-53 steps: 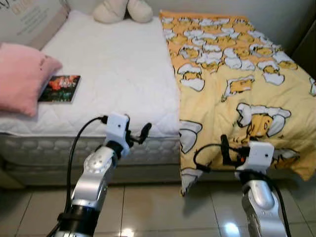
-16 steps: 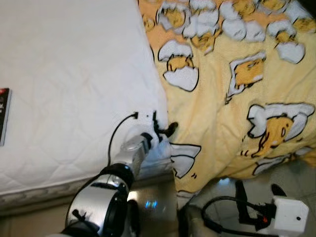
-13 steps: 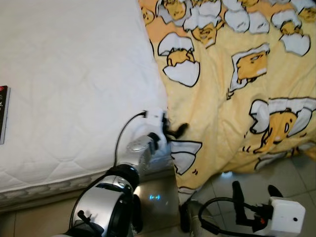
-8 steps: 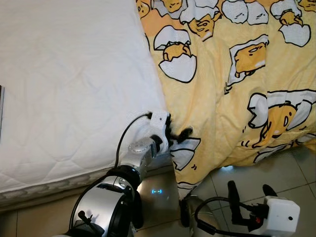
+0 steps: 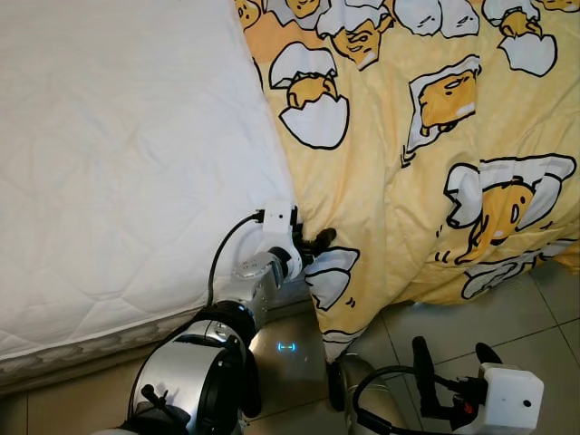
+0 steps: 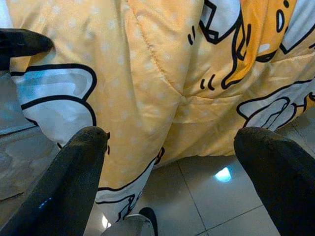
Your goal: Clean up the room
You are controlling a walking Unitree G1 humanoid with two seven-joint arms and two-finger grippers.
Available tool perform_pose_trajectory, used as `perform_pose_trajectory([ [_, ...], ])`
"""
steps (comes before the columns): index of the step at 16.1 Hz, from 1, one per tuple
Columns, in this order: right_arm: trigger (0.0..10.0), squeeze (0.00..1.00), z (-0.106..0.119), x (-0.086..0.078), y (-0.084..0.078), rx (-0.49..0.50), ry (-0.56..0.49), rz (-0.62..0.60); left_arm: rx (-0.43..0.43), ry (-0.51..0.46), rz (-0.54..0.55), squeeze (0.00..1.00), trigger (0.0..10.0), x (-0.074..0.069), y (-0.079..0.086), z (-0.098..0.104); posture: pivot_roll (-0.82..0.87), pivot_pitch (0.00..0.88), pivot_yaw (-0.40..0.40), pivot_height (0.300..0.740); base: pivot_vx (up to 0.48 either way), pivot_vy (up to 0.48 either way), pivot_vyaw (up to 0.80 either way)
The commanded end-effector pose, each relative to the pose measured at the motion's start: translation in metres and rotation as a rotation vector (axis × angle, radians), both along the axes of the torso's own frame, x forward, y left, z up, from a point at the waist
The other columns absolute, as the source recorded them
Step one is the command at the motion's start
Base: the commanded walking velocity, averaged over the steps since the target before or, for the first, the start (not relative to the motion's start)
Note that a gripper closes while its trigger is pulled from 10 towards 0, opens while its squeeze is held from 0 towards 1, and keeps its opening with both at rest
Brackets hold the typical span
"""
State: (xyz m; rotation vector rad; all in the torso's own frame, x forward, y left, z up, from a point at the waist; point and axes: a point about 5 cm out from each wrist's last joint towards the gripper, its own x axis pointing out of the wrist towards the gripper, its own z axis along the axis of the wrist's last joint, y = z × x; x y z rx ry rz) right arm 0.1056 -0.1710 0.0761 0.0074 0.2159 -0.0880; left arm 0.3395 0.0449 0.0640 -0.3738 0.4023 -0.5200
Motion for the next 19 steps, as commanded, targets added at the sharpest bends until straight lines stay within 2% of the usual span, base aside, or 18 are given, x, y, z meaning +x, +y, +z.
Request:
perform_pose_trajectory([
  [1,10.0,0.05,0.000,-0.004,-0.001,-0.002,0.020,0.000,-0.041,0.113,-0.020,0.00,0.0,-0.016,-0.011,-0.018,-0.24,0.367,0.010,0.740,0.000,0.000,0.00],
  [4,10.0,0.05,-0.001,-0.004,-0.001,-0.002,0.024,0.002,-0.051,0.090,-0.063,0.00,0.0,-0.016,-0.013,-0.017,-0.24,0.362,0.012,0.740,0.000,0.000,0.00],
  [6,10.0,0.05,-0.003,-0.002,0.000,-0.001,0.026,0.008,-0.012,0.060,-0.095,0.00,0.0,-0.016,-0.011,-0.016,-0.23,0.351,0.013,0.740,0.000,0.000,0.00],
  [9,10.0,0.04,-0.007,0.000,0.001,0.002,0.031,0.028,0.045,0.052,-0.105,0.00,0.0,-0.018,0.005,-0.024,-0.21,0.334,0.016,0.740,0.000,0.000,0.00],
  [10,10.0,0.05,-0.008,0.002,0.002,0.004,0.032,0.034,0.086,0.049,-0.110,0.00,0.0,-0.020,0.018,-0.030,-0.19,0.324,0.018,0.740,0.000,0.000,0.00],
  [13,10.0,0.05,-0.011,0.005,0.003,0.008,0.034,0.046,0.195,0.009,-0.121,0.00,0.0,-0.020,0.042,-0.034,-0.18,0.314,0.018,0.740,0.000,0.000,0.00],
  [15,10.0,0.05,-0.012,0.006,0.003,0.011,0.033,0.052,0.209,0.006,-0.086,0.00,0.0,-0.018,0.061,-0.034,-0.17,0.307,0.016,0.740,0.000,0.000,0.00],
  [17,10.0,0.04,-0.012,0.007,0.003,0.010,0.032,0.055,0.209,-0.002,-0.054,0.00,0.0,-0.016,0.068,-0.032,-0.17,0.308,0.015,0.740,0.000,0.000,0.00],
  [19,10.0,0.05,-0.012,0.008,0.003,0.009,0.029,0.059,0.172,-0.064,-0.095,0.00,0.0,-0.013,0.061,-0.024,-0.17,0.310,0.012,0.740,0.000,0.000,0.00],
])
